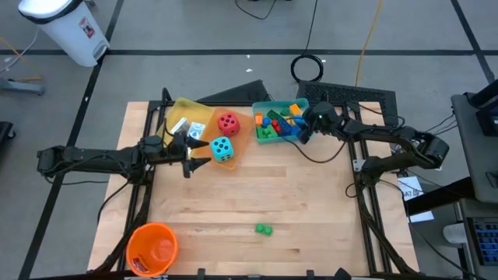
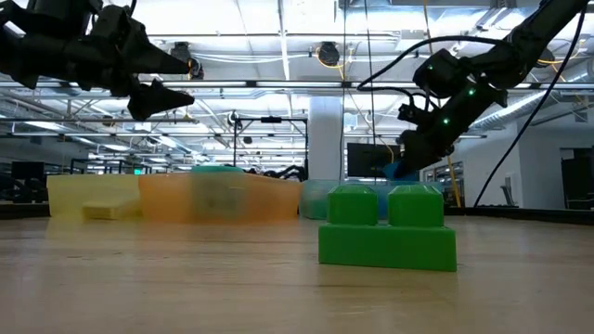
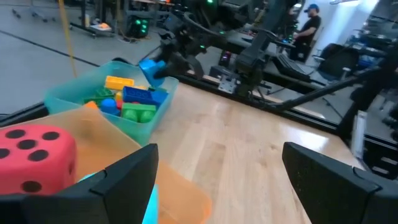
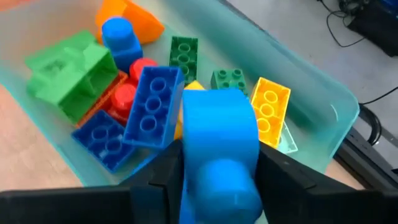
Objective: Pick & Place Toys
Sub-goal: Put the blue game piece into the blue bin, then put the green game piece into the blue bin
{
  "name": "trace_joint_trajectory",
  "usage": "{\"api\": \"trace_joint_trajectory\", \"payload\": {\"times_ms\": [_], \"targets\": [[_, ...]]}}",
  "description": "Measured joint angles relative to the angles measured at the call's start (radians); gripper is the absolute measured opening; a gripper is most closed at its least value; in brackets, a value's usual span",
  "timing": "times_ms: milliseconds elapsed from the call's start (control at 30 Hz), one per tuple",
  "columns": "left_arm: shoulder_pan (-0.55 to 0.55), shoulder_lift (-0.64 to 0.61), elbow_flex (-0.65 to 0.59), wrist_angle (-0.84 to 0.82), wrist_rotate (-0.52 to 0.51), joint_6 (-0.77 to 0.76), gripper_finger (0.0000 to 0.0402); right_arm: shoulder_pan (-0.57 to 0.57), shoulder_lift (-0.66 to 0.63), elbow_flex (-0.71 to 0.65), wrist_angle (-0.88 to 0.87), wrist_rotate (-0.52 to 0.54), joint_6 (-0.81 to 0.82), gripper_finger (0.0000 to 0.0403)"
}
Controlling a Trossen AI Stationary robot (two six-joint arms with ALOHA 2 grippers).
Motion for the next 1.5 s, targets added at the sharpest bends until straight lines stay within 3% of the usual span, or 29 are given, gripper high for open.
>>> {"api": "trace_joint_trajectory", "payload": {"times_ms": [300, 467, 567, 800, 1033, 1267, 1500], "targets": [[0.000, 0.031, 0.000, -0.002, -0.095, -0.066, 0.0349, 0.004, -0.025, 0.000, -0.032, -0.001, -0.023, 0.0235], [-0.015, 0.089, 0.009, 0.022, -0.080, -0.132, 0.0349, 0.056, -0.156, 0.000, -0.063, -0.006, -0.023, 0.0286], [-0.074, 0.150, 0.074, 0.003, -0.054, -0.124, 0.0349, 0.126, -0.260, 0.000, -0.079, -0.031, -0.023, 0.0299], [-0.304, 0.450, 0.377, -0.173, -0.103, 0.060, 0.0349, 0.354, -0.436, 0.000, -0.092, -0.083, 0.020, 0.0292], [-0.481, 0.828, 0.615, -0.220, -0.114, 0.233, 0.0349, 0.542, -0.492, 0.000, -0.080, -0.081, 0.006, 0.0274], [-0.558, 1.125, 0.788, -0.220, -0.113, 0.259, 0.0349, 0.626, -0.486, 0.000, -0.068, -0.079, 0.003, 0.0260], [-0.568, 1.309, 0.914, -0.213, -0.096, 0.283, 0.0349, 0.632, -0.486, 0.000, -0.067, -0.079, 0.003, 0.0254]]}}
